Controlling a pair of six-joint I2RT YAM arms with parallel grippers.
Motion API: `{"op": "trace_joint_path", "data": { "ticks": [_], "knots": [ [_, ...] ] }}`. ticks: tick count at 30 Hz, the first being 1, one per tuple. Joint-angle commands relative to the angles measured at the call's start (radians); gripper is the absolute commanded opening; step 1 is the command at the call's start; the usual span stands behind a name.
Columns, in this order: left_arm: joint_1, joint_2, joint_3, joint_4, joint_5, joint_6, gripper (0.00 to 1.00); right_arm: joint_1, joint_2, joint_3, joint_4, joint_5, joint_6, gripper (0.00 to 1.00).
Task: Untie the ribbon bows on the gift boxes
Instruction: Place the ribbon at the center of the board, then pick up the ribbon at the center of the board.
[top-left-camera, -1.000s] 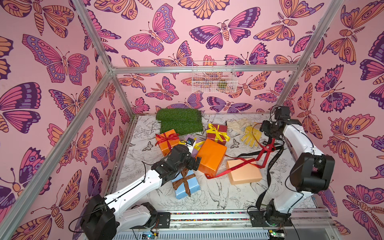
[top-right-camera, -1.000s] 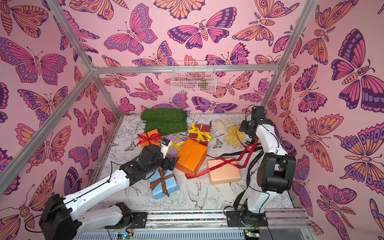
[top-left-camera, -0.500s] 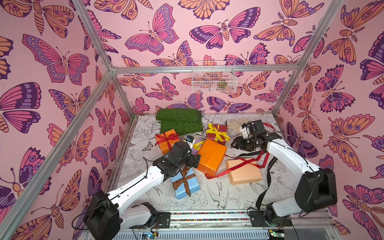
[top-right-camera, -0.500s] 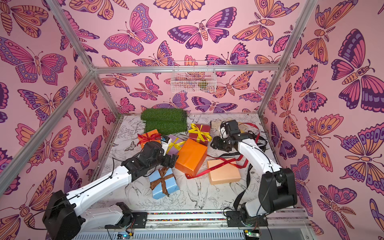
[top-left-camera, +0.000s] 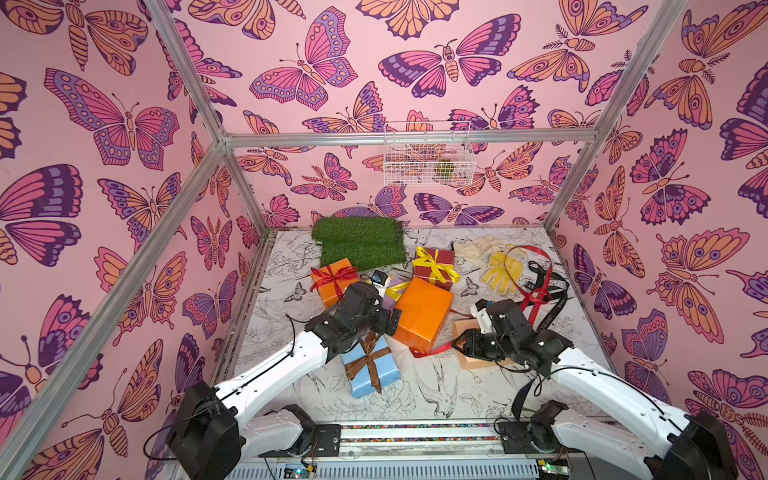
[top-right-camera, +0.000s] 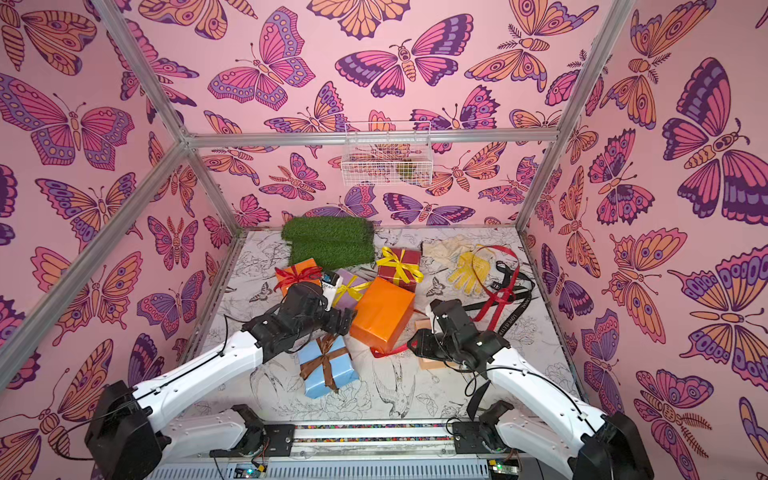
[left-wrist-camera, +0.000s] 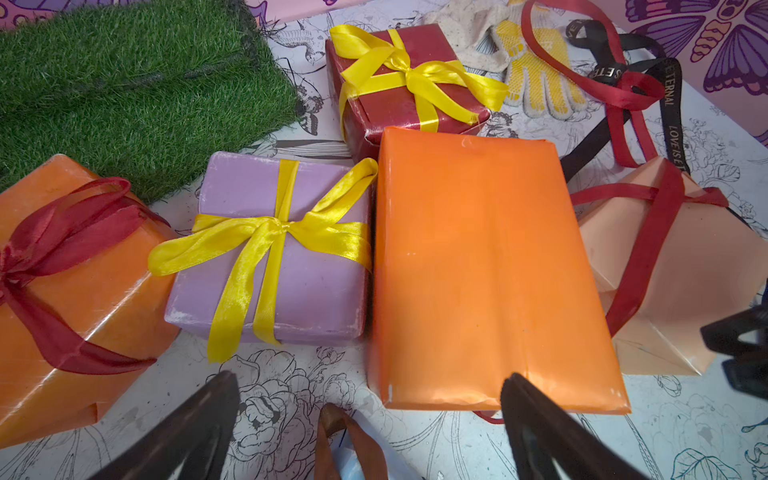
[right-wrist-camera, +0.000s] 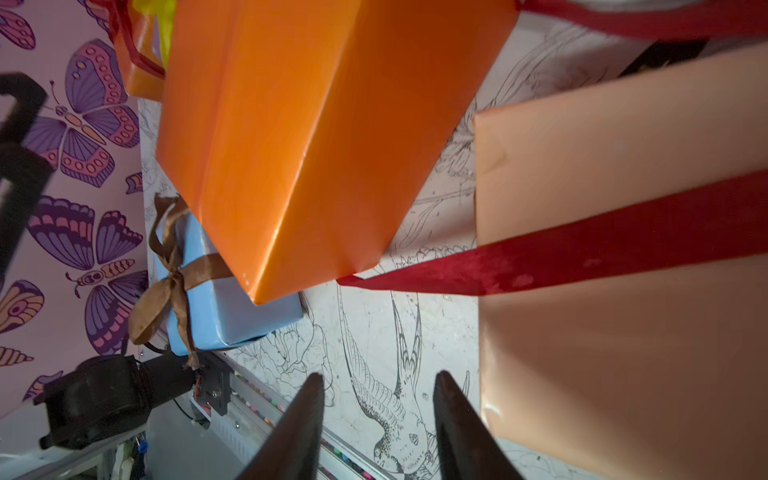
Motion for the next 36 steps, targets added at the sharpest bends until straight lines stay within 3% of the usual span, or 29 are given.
{"op": "trace_joint_path", "data": {
  "ticks": [1, 8, 12, 23, 30, 36],
  "knots": [
    [0.007, 0.0, 0.006, -0.014, 0.014, -0.006, 1.0, 0.063, 0.017, -0.044, 0.131, 0.079, 0.142, 0.47],
    [0.007, -0.02, -0.002, -0.014, 0.009, -0.015, 1.0, 0.137, 0.045, -0.142, 0.32, 0.246, 0.311, 0.47],
    [0.007, -0.01, 0.004, -0.013, 0.014, -0.015, 1.0, 0.148, 0.097, -0.182, 0.448, 0.272, 0.371, 0.42],
    [0.007, 0.002, 0.007, -0.014, 0.023, -0.013, 1.0, 0.162, 0.187, -0.195, 0.583, 0.354, 0.399, 0.38],
    [0.007, 0.003, 0.006, -0.014, 0.023, -0.012, 1.0, 0.164, 0.135, -0.194, 0.54, 0.397, 0.371, 0.01],
    [0.007, 0.01, 0.006, -0.014, 0.025, -0.012, 1.0, 0.162, -0.092, -0.059, 0.272, 0.448, 0.218, 0.0]
  ]
}}
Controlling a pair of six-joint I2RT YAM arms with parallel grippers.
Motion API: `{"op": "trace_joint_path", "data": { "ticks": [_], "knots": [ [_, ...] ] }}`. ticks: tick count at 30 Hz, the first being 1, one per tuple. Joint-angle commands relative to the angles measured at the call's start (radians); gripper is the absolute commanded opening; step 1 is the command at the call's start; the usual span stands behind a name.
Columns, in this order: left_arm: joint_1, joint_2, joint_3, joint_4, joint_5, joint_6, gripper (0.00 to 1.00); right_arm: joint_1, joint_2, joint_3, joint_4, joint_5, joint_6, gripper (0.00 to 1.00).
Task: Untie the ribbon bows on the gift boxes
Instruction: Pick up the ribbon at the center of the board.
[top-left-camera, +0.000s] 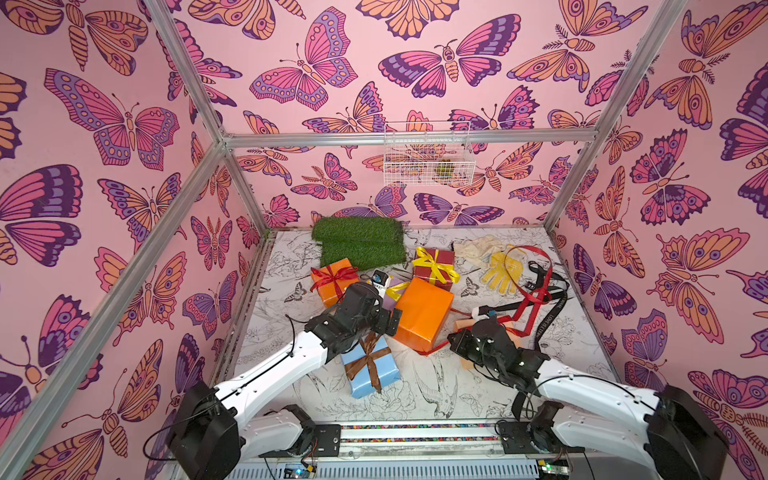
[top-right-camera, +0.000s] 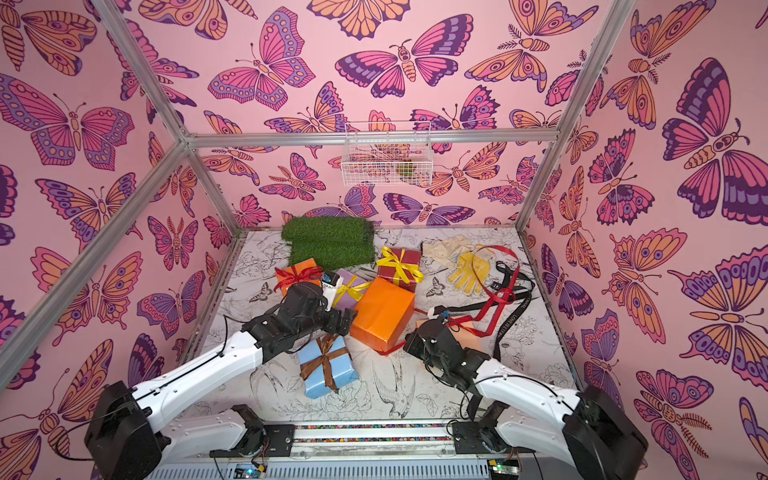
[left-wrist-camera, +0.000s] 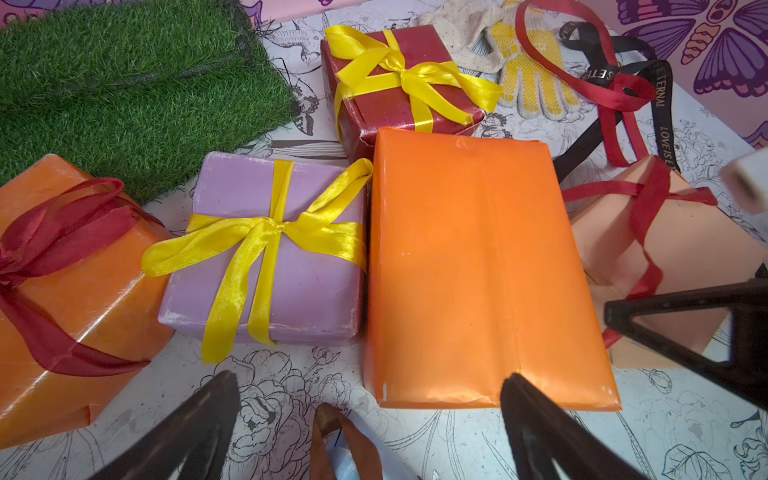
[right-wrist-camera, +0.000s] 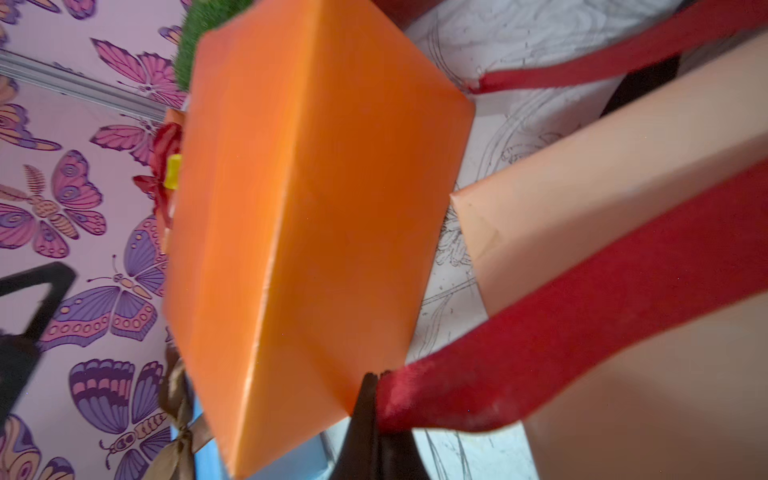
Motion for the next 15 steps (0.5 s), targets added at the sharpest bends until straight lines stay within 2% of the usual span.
{"op": "trace_joint_path", "data": {
  "ticks": [1, 5, 8, 9, 12, 15],
  "knots": [
    [0.007, 0.012, 0.006, -0.014, 0.016, -0.008, 1.0, 0.007, -0.135, 0.151, -0.21, 0.074, -0.145, 0.0],
    [0.007, 0.016, 0.003, -0.009, 0.019, -0.008, 1.0, -0.024, -0.247, 0.358, -0.432, 0.162, -0.309, 0.0],
    [0.007, 0.021, 0.003, -0.003, 0.027, -0.008, 1.0, -0.14, -0.244, 0.49, -0.533, 0.145, -0.416, 0.0],
    [0.007, 0.021, 0.001, 0.0, 0.032, -0.01, 1.0, -0.207, -0.227, 0.524, -0.546, 0.112, -0.445, 0.0],
    [0.007, 0.023, 0.003, 0.003, 0.045, -0.007, 0.99, -0.454, -0.15, 0.588, -0.517, -0.088, -0.484, 0.0],
    [0.006, 0.015, 0.0, 0.004, 0.056, -0.009, 0.99, -0.705, 0.007, 0.632, -0.44, -0.318, -0.471, 0.0]
  ]
}}
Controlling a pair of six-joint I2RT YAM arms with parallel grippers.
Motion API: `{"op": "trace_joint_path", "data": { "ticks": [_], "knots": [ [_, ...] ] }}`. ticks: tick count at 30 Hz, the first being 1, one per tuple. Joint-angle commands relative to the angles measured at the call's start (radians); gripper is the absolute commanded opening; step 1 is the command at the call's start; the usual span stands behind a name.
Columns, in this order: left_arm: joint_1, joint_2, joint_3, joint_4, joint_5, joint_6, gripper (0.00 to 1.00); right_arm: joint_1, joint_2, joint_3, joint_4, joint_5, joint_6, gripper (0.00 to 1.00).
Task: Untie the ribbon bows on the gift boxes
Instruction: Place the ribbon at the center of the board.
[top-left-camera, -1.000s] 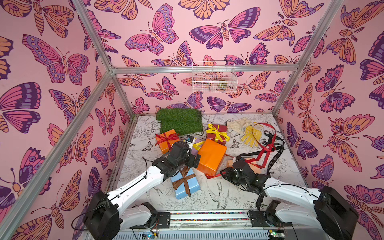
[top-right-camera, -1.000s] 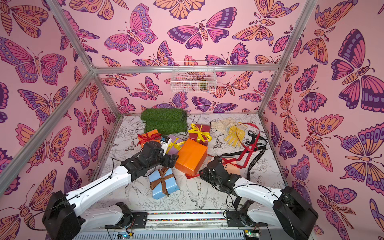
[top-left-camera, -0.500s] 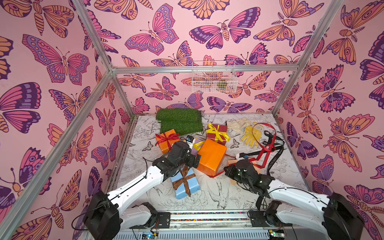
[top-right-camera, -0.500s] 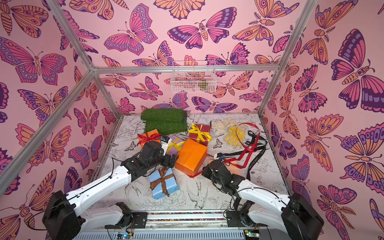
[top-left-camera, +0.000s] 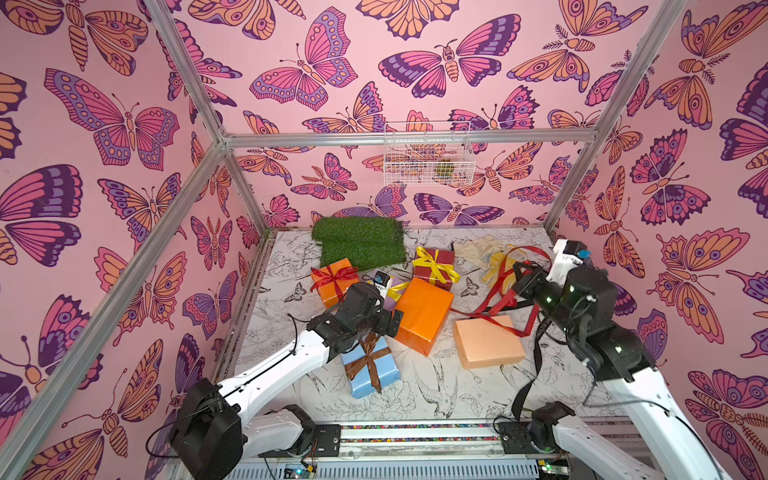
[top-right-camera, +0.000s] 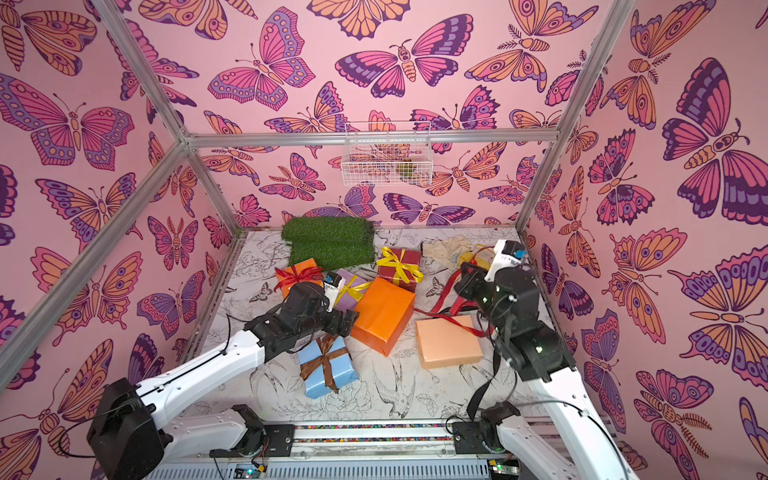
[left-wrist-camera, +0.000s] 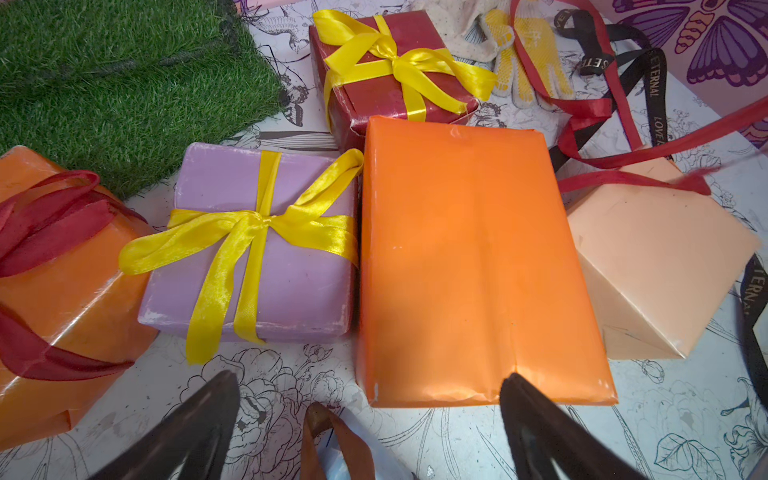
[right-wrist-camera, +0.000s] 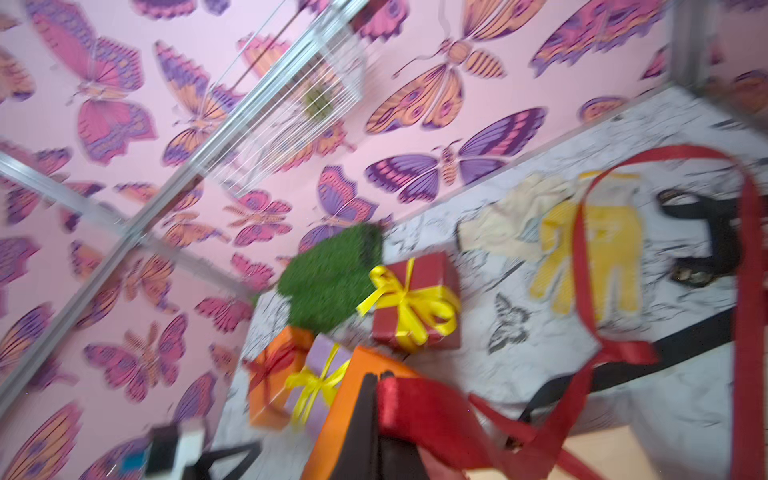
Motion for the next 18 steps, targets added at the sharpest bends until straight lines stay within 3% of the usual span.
{"op": "trace_joint_path", "data": {
  "ticks": [1, 3, 5, 6, 8, 11, 18],
  "knots": [
    [0.007, -0.002, 0.001, 0.002, 0.03, -0.01, 0.99, -0.179, 0.194, 0.04, -0.012, -0.283, -0.052, 0.0],
    [0.006, -0.003, 0.003, 0.001, 0.04, -0.011, 0.99, -0.206, 0.331, 0.111, -0.039, -0.325, -0.092, 0.04],
    [0.006, -0.003, 0.003, 0.003, 0.044, -0.014, 0.99, -0.206, 0.469, 0.227, -0.163, -0.352, -0.167, 0.37],
    [0.005, -0.001, 0.003, 0.003, 0.043, -0.015, 0.99, -0.203, 0.53, 0.286, -0.248, -0.36, -0.203, 0.44],
    [0.006, -0.001, 0.003, 0.003, 0.041, -0.015, 0.99, -0.189, 0.57, 0.309, -0.316, -0.334, -0.244, 0.51],
    [0.005, 0.004, 0.004, 0.004, 0.042, -0.015, 0.99, -0.171, 0.513, 0.232, -0.335, -0.227, -0.258, 0.57],
    [0.006, 0.049, 0.021, 0.014, 0.056, 0.001, 0.99, -0.161, 0.334, -0.086, -0.304, -0.042, -0.238, 0.69]
  ]
}}
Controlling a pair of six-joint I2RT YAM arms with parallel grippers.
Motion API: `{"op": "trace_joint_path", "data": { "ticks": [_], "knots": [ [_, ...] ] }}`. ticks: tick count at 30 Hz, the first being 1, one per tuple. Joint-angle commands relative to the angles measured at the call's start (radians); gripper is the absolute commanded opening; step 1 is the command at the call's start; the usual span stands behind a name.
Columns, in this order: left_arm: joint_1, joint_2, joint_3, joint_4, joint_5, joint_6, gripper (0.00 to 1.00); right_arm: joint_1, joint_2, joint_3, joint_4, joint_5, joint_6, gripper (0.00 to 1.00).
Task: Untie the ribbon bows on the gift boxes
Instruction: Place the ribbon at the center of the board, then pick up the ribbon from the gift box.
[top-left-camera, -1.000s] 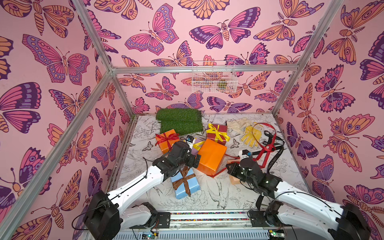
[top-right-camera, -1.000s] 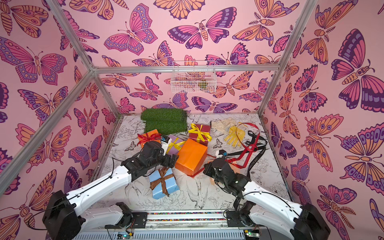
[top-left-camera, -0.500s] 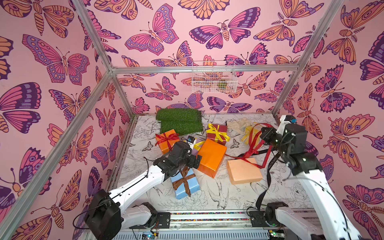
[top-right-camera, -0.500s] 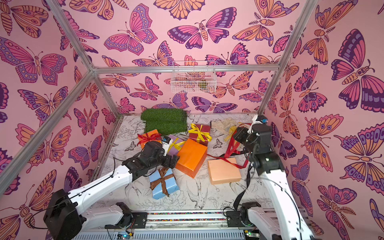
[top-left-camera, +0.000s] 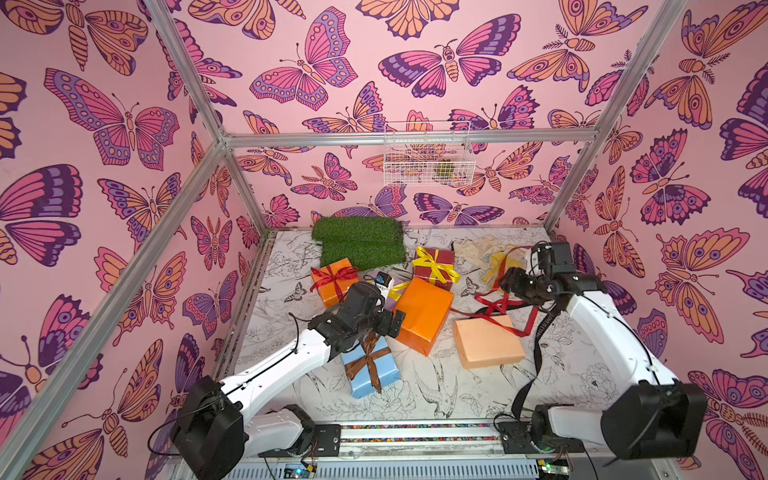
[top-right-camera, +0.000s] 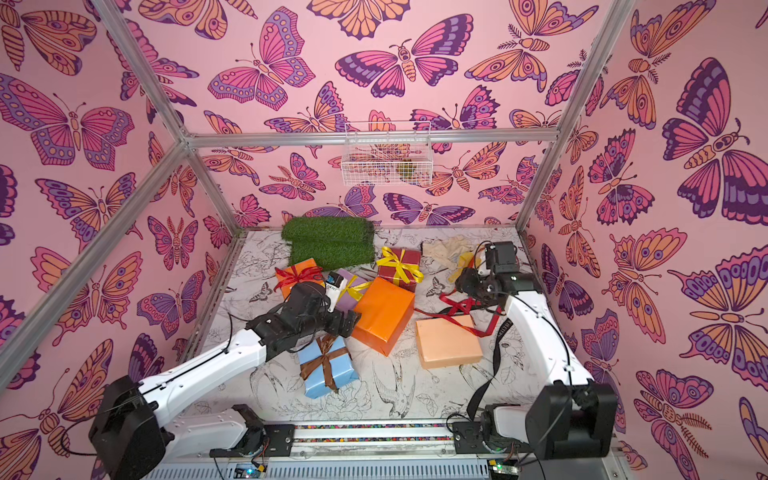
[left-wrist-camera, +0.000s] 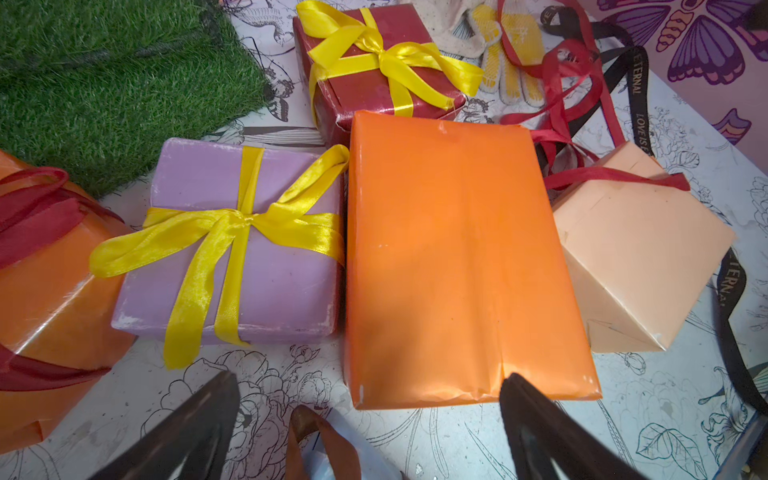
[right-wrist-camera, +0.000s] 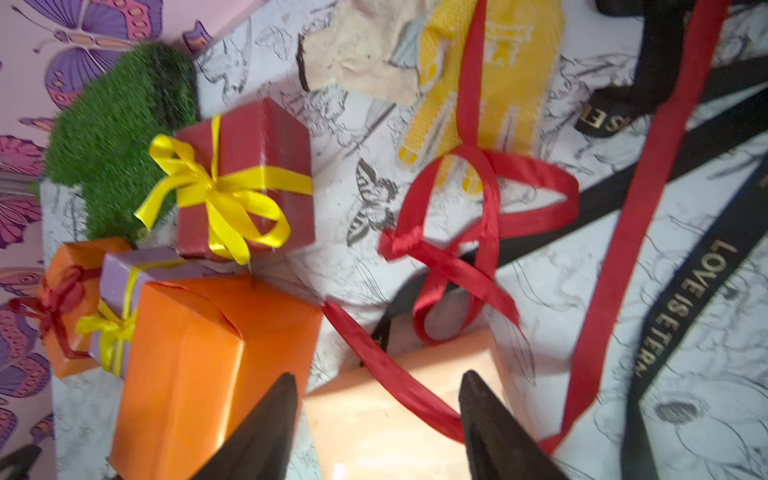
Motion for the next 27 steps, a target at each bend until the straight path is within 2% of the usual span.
{"op": "trace_joint_path", "data": {
  "ticks": [1, 3, 8, 10, 14, 18, 23, 27],
  "knots": [
    [0.005, 0.024, 0.02, 0.011, 0.023, 0.009, 0.99, 0.005, -0.02, -0.1, -0.051, 0.154, -0.027, 0.71],
    [0.005, 0.071, 0.029, 0.012, 0.035, 0.014, 0.99, 0.005, -0.018, -0.115, -0.108, 0.217, -0.02, 0.72],
    [0.006, 0.081, 0.033, 0.014, 0.036, 0.023, 0.99, -0.006, -0.137, -0.2, -0.055, 0.202, 0.071, 0.69],
    [0.007, 0.083, 0.03, 0.016, 0.032, 0.027, 0.99, -0.044, -0.177, -0.243, -0.015, 0.154, 0.116, 0.68],
    [0.006, 0.09, 0.03, 0.019, 0.038, 0.035, 0.99, -0.179, -0.218, -0.357, 0.1, -0.039, 0.23, 0.66],
    [0.006, 0.087, 0.025, 0.019, 0.035, 0.04, 0.99, -0.248, -0.234, -0.456, 0.207, -0.153, 0.341, 0.63],
    [0.007, 0.072, 0.016, 0.019, 0.021, 0.044, 0.99, -0.308, -0.257, -0.535, 0.281, -0.232, 0.429, 0.59],
    [0.007, 0.066, 0.014, 0.021, 0.016, 0.046, 0.99, -0.312, -0.256, -0.569, 0.333, -0.214, 0.464, 0.58]
  ]
}}
